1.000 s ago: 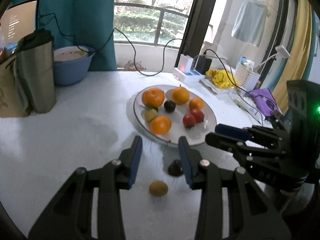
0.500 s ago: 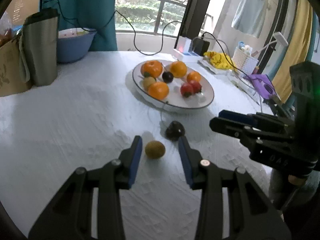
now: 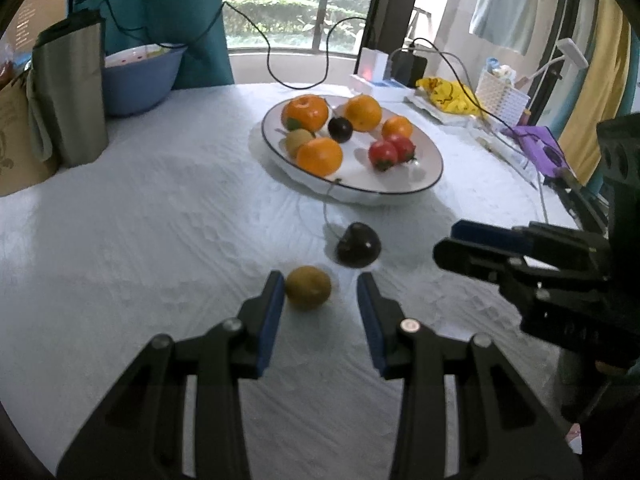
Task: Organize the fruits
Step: 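Grasp the yellow-brown fruit with the left gripper while the right grasps the dark purple fruit, then lower both fruits into the bowl and open both grippers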
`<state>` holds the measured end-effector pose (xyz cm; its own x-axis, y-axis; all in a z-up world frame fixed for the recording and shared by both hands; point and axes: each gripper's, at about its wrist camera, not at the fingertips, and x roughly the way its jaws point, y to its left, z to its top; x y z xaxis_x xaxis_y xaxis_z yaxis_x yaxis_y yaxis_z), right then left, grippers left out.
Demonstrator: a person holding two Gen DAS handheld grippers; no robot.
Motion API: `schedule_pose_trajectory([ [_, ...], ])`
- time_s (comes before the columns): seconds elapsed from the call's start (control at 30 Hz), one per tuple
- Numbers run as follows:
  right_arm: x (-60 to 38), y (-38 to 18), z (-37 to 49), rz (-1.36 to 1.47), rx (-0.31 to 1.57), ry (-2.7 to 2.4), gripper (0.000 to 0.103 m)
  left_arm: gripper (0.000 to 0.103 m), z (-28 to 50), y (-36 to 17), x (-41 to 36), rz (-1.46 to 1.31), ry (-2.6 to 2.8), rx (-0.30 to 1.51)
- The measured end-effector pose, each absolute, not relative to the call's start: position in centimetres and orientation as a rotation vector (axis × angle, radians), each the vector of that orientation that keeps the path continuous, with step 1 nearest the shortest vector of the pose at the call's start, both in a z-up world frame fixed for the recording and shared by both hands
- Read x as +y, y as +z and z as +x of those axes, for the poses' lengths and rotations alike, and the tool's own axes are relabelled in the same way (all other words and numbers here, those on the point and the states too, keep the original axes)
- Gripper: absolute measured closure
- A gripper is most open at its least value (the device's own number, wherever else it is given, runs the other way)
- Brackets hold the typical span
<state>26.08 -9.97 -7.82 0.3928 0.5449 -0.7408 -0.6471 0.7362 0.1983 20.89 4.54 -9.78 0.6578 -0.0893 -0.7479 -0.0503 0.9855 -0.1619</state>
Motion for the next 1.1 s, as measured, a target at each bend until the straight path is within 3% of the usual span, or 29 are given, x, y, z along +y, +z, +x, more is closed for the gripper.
schedule_pose_trajectory([
  [0.27, -8.2, -8.4, 26.4, -0.153, 0.906, 0.8, 0.071, 0.065, 21.6, -10.7, 5.0, -0.17, -0.02, 0.889],
  [0.43, -7.2, -8.9, 27.0, -0.167, 0.922, 0.808, 0.071, 0.076, 22.0, -10.7, 5.1, -0.167, -0.035, 0.887],
  [1.1, -3.0, -10.3, 27.9, -0.228, 0.955, 0.857, 0.071, 0.076, 20.1, -9.7, 7.4, -0.184, -0.03, 0.852],
])
